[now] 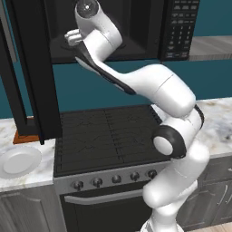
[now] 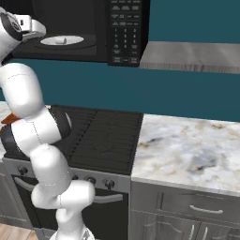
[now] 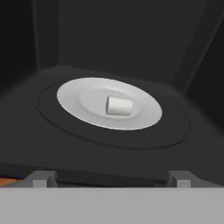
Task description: Pick the marshmallow from the counter and place it in the microwave.
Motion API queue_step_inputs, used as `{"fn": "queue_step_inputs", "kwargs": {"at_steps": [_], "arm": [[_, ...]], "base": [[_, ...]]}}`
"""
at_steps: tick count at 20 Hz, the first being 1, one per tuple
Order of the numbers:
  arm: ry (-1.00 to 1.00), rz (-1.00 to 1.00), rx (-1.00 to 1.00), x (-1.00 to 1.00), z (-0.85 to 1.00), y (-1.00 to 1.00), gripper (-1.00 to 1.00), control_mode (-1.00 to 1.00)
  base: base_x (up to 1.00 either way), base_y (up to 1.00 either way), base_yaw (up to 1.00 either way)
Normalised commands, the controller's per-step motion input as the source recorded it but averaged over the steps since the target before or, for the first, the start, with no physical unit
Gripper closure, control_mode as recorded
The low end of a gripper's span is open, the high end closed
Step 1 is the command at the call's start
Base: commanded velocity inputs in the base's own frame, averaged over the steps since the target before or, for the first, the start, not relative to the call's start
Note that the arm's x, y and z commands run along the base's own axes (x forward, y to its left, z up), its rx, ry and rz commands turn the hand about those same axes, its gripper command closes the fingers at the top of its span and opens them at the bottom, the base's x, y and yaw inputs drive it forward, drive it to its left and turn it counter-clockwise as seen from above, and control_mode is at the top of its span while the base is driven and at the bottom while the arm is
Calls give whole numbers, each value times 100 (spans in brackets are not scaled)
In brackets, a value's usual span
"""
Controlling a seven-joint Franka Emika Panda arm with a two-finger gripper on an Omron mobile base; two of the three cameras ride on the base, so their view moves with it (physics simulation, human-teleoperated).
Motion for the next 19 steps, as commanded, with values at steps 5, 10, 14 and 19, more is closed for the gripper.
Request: {"fn": "queue_step_inputs", "kwargs": {"at_steps": [5,10,14,19], "arm": [[-8,-1,0,-100,-27,-49,-100,-100],[-1,0,0,-100,-23,-77,-100,-100],[0,0,3,-100,-50,-51,-100,-100],[5,3,5,-100,-69,-40,-100,-100]], "base": [[0,0,0],[0,0,0],[0,0,0],[0,0,0]]}}
